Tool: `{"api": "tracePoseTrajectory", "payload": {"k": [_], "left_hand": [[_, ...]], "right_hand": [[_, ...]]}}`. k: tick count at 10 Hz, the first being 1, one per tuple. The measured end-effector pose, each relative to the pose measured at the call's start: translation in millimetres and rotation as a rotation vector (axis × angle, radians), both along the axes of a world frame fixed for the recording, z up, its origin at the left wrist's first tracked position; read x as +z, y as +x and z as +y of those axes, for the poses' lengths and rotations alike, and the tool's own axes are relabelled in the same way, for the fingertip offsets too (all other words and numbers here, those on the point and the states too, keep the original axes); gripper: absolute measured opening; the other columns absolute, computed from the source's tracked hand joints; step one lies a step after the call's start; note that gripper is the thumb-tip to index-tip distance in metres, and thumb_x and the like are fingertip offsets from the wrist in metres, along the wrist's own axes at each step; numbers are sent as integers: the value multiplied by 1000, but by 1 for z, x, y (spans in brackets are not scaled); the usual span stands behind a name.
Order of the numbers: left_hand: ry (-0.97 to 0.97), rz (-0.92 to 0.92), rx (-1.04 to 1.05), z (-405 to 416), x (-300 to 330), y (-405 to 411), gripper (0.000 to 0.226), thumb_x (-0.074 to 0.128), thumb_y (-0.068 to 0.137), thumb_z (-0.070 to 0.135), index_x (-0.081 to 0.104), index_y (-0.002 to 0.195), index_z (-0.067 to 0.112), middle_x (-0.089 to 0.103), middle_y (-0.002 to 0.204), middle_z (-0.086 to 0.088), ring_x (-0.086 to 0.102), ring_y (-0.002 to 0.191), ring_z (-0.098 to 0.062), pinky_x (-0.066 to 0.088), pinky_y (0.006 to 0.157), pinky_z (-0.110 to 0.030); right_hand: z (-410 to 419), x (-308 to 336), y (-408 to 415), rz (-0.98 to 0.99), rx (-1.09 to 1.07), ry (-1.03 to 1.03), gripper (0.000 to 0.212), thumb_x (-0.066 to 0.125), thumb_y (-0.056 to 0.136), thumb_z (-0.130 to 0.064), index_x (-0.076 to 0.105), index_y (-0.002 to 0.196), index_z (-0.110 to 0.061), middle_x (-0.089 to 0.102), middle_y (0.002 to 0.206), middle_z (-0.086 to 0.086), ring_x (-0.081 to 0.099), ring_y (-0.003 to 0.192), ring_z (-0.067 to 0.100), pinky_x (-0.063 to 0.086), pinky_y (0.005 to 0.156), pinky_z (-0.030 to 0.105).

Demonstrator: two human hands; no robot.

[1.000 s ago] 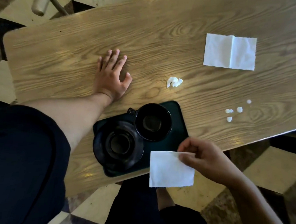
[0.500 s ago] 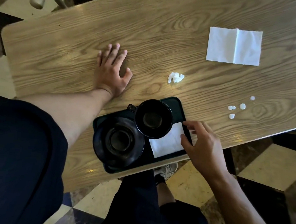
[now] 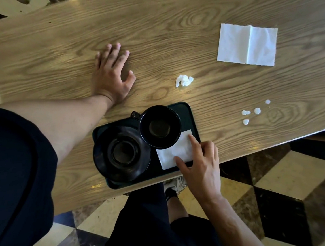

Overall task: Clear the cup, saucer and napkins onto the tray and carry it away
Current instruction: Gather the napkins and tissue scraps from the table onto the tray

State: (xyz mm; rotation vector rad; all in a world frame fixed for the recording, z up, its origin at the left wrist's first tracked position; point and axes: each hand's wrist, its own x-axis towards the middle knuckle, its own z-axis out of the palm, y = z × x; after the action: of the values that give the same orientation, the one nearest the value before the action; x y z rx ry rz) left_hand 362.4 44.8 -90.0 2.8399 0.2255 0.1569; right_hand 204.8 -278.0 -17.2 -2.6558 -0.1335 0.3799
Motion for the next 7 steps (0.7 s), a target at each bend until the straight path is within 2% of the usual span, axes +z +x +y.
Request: {"api": "tracePoseTrajectory", "payload": {"k": [2, 4, 5, 6, 7], "left_hand": [[-2, 1, -5, 0, 1, 0, 63, 50, 93, 42, 50, 151, 18, 36, 167, -11, 25, 157, -32, 12, 128, -54], [-9, -12, -5, 0, 1, 0, 63, 51, 93, 42, 51, 150, 18, 37, 166, -11, 27, 156, -32, 14, 128, -54], [-14, -34, -5, -1, -1, 2, 63, 51, 92, 42, 53, 149, 17, 39, 165, -12, 29, 155, -33, 14, 127, -54], [-14, -44, -12, 0, -2, 3, 63, 50, 92, 42, 53, 149, 15, 40, 164, -13, 29, 155, -34, 14, 127, -54], [-5, -66, -9, 0, -2, 0, 63, 51, 91, 41, 55, 147, 14, 41, 163, -13, 31, 154, -34, 15, 126, -54]], "right_hand": [[-4, -1, -4, 27, -16, -48, 76, 72, 82, -51, 48, 146, -18, 48, 110, 3, 44, 103, 19, 44, 98, 36], [-6, 12, 11, 2, -151, 98, 62, 72, 86, -45, 54, 138, -17, 50, 105, -3, 47, 98, 14, 44, 93, 30], [-13, 13, 75, -69, -337, 207, 37, 65, 92, -35, 61, 124, -17, 53, 99, -5, 52, 92, 12, 50, 85, 34], [-18, 6, 132, -113, -428, 235, 27, 61, 93, -30, 65, 116, -16, 58, 99, -2, 56, 92, 14, 49, 84, 32], [-27, -9, 206, -165, -512, 218, 23, 58, 92, -26, 68, 109, -14, 66, 102, 3, 59, 99, 18, 39, 84, 23]]}}
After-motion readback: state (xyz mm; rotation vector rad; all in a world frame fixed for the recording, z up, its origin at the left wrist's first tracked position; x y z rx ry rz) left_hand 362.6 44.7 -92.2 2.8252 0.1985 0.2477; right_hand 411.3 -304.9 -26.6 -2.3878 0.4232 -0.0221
